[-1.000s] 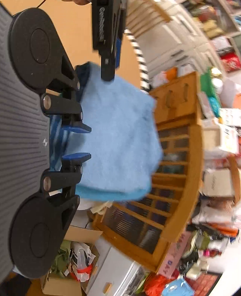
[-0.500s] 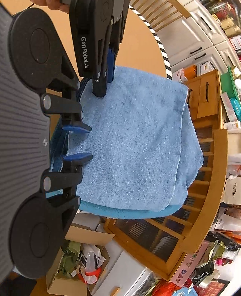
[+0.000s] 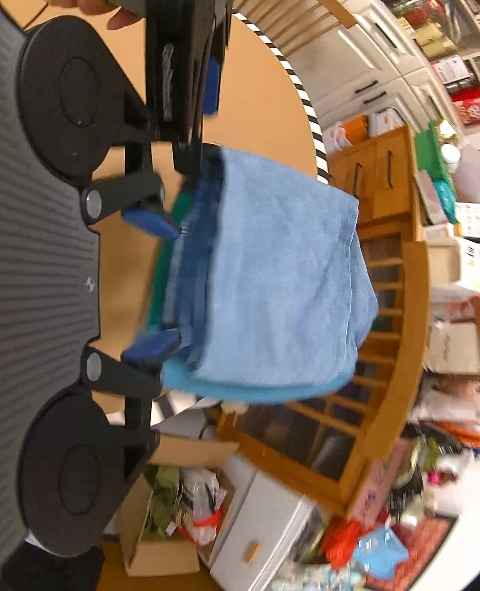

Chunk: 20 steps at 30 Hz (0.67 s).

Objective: Fold clothes
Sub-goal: 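Lower the bundle onto the folded clothes stack and open both grippers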

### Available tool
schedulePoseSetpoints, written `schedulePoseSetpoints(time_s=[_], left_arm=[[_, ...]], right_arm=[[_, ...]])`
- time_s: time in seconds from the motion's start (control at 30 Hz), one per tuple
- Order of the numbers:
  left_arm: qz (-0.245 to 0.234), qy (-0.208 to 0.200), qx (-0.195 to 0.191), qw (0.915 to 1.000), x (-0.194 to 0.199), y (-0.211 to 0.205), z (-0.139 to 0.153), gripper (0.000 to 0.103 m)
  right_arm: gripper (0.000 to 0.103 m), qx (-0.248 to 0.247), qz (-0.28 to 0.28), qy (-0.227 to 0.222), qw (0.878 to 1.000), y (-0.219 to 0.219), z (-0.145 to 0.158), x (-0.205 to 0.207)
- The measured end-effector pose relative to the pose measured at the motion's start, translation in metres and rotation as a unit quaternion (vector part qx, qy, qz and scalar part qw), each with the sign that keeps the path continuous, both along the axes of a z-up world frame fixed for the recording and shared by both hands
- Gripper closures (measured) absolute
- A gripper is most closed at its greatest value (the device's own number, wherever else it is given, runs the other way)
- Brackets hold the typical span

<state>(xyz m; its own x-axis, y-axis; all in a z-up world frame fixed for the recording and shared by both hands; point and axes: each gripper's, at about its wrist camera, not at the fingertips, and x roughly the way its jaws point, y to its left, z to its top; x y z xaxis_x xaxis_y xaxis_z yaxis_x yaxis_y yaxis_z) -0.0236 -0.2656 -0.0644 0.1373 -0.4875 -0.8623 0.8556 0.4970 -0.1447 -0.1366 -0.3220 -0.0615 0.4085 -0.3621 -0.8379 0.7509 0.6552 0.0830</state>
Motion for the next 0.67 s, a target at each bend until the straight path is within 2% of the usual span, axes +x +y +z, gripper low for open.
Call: schedulePoseSetpoints(time_s=[0.07,0.13,0.2,0.33,0.67], left_arm=[[-0.006,-0.005,-0.005,1.0,-0.01,0.022,0.002,0.019],[-0.013,-0.006,-0.002,0.9999,-0.018,0.04,0.0,0.017],[-0.019,-0.012,-0.008,0.9997,-0.027,0.054,-0.002,0.017],[-0.029,-0.024,-0.02,0.9991,-0.045,0.08,-0.008,0.004],[-0.052,-0.05,-0.022,0.9971,-0.066,0.096,-0.005,0.004]], right_arm=[[0.028,-0.002,-0.014,-0.011,1.0,0.022,0.001,-0.016],[0.027,-0.001,-0.028,-0.022,0.999,0.04,0.0,-0.029],[0.022,-0.003,-0.047,-0.02,0.999,0.056,-0.002,-0.039],[0.016,-0.021,-0.073,-0.017,0.997,0.083,-0.002,-0.059],[0.014,0.004,-0.087,-0.024,0.996,0.098,-0.005,-0.075]])
